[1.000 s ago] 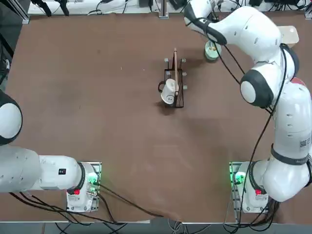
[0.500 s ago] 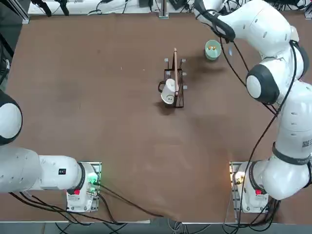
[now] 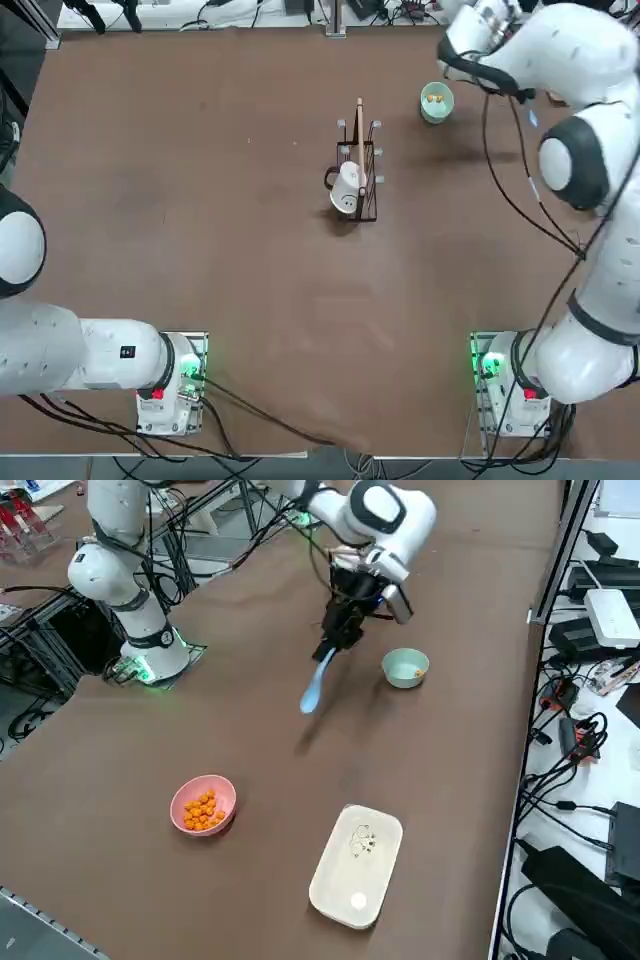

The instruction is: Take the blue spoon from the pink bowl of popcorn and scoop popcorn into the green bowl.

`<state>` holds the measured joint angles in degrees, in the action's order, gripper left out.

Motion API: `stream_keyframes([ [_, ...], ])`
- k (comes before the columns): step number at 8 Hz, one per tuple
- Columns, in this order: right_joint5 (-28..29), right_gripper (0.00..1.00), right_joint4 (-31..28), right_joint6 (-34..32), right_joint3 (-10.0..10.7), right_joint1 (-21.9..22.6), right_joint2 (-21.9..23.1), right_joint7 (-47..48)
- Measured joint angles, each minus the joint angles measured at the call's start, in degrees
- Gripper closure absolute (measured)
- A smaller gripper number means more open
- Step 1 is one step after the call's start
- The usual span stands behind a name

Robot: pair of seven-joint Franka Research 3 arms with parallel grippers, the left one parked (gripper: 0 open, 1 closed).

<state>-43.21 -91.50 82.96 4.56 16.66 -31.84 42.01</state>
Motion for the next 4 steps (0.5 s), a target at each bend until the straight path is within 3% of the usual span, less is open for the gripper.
stream_keyframes([
  [2,-6.04,0.88,-10.79,3.64,-0.01,-4.06,4.68,-0.24],
  [4,-10.82,0.88,-16.77,9.49,0.04,-9.87,5.09,0.07],
])
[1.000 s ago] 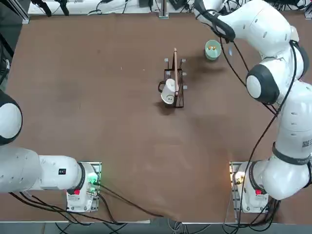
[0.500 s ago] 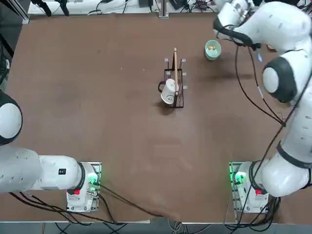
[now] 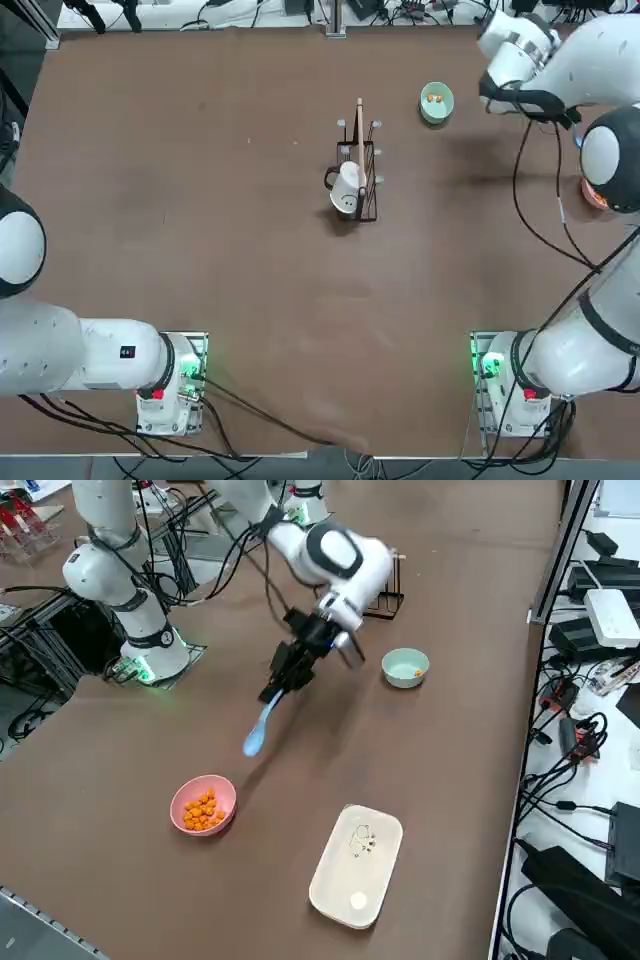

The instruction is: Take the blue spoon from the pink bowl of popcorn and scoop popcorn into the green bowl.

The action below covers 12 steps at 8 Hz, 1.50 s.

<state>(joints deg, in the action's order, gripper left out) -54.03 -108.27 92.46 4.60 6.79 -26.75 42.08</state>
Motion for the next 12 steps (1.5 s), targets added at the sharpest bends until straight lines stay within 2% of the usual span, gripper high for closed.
stream_keyframes([
  [2,-5.32,0.88,-4.53,5.92,0.00,-5.96,0.01,1.70],
  [4,-8.89,0.87,-8.85,10.22,-0.04,-8.83,-0.12,5.72],
  [6,-9.08,0.74,-10.09,10.51,-0.07,-9.33,-0.53,6.66],
  [7,-9.09,0.59,-10.04,10.52,-0.09,-9.44,-0.41,6.91],
  [9,-8.42,0.20,-9.81,10.58,-0.30,-9.47,1.34,6.97],
  [10,-6.25,0.01,-9.74,10.63,-0.51,-9.47,2.78,6.95],
  [12,2.69,0.00,-8.94,10.75,-1.41,-9.33,6.18,6.74],
])
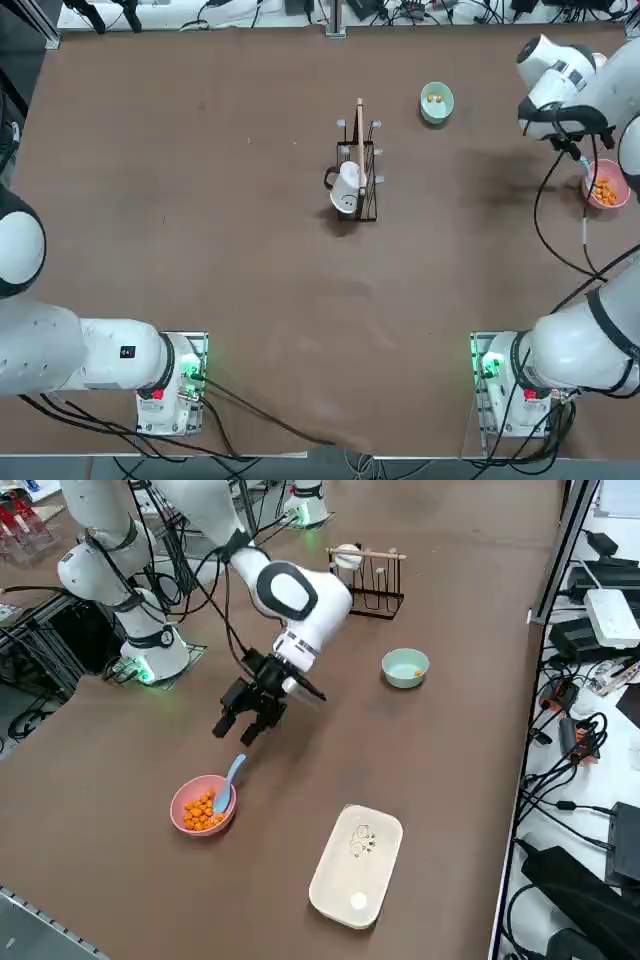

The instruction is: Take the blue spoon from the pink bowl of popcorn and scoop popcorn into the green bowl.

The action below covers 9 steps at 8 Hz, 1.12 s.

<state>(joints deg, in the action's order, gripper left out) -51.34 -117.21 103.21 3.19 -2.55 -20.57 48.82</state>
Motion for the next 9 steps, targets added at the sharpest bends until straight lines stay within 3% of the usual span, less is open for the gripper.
stream_keyframes([
  [4,24.33,0.00,9.51,-5.25,-2.96,0.84,5.13,-5.92],
  [7,43.91,0.00,23.20,-17.32,-2.88,0.93,6.30,-19.47],
  [9,52.46,0.00,29.00,-20.60,-2.57,0.75,7.91,-27.40],
])
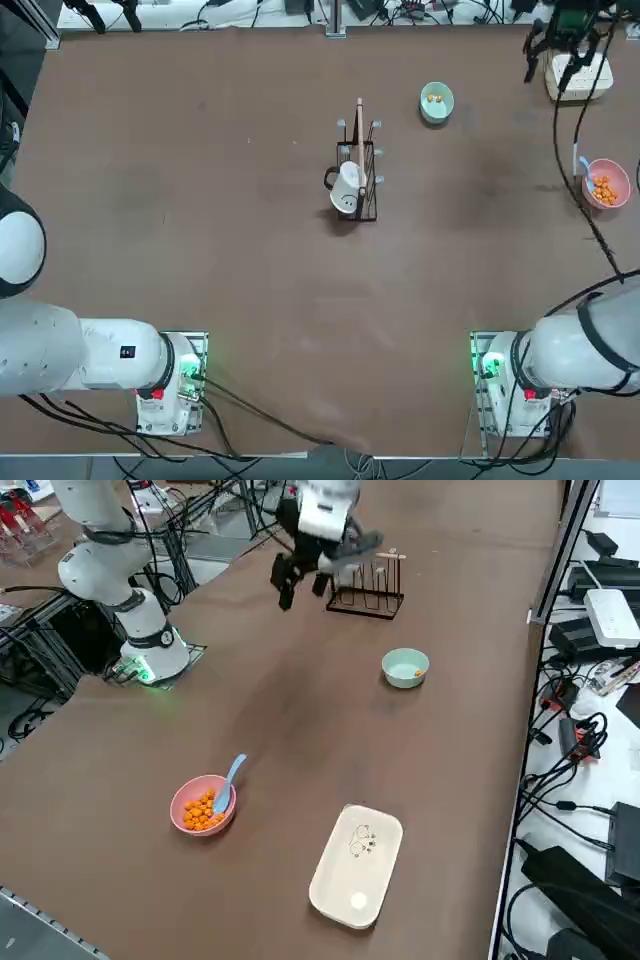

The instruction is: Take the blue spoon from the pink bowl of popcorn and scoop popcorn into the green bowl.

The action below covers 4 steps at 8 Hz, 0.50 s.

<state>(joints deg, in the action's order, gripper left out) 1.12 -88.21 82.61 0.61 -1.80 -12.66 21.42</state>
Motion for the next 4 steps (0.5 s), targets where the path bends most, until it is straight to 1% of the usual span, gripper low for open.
stream_keyframes([
  [1,1.36,0.00,2.18,0.49,-0.03,-0.02,0.76,-2.60],
  [2,1.70,0.00,3.29,2.30,-0.31,0.03,1.98,-6.87],
  [3,1.76,0.00,2.74,4.91,-0.66,0.12,4.23,-14.79],
  [4,1.76,0.00,0.31,7.07,-0.73,0.27,7.54,-21.48],
])
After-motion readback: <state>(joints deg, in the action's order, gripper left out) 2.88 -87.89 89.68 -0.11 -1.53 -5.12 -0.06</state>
